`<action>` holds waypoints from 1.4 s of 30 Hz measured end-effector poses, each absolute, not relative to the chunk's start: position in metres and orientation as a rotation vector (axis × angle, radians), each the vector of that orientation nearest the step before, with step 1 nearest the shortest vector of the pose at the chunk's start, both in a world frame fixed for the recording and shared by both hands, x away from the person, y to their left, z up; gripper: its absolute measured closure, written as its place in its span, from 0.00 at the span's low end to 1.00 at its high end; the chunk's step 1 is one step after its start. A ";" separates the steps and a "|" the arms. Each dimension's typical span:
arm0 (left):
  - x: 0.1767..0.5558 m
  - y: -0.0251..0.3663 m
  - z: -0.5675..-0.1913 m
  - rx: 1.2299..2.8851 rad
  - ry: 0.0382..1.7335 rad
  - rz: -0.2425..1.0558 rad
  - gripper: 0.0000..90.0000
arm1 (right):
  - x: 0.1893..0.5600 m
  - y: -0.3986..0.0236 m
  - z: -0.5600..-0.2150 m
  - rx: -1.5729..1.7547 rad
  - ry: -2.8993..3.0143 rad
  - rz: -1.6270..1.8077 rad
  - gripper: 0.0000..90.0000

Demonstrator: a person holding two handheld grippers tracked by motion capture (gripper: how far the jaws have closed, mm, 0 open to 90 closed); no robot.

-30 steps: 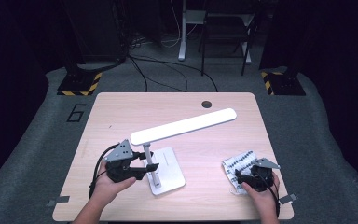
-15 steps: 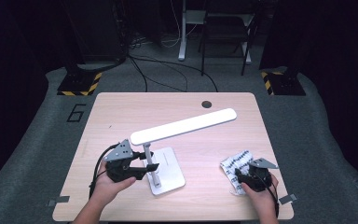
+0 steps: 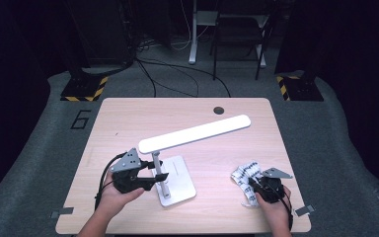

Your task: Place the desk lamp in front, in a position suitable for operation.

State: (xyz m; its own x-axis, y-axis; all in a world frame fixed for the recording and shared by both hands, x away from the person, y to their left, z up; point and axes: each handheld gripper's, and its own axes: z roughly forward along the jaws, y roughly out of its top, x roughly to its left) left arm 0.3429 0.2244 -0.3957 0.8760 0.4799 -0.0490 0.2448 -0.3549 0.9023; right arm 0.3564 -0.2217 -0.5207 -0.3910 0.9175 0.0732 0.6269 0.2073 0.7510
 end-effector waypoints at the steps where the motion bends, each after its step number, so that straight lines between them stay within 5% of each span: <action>1: 0.343 0.225 -0.396 1.953 0.530 0.269 0.57 | 0.356 -0.221 -0.520 1.445 2.092 1.025 0.88; 20: 0.339 0.219 -0.395 1.963 0.491 0.244 0.58 | 0.332 -0.147 -0.476 1.134 2.089 1.284 0.88; 42: 0.339 0.218 -0.394 1.967 0.506 0.236 0.57 | 0.342 -0.077 -0.489 0.997 2.330 1.358 0.88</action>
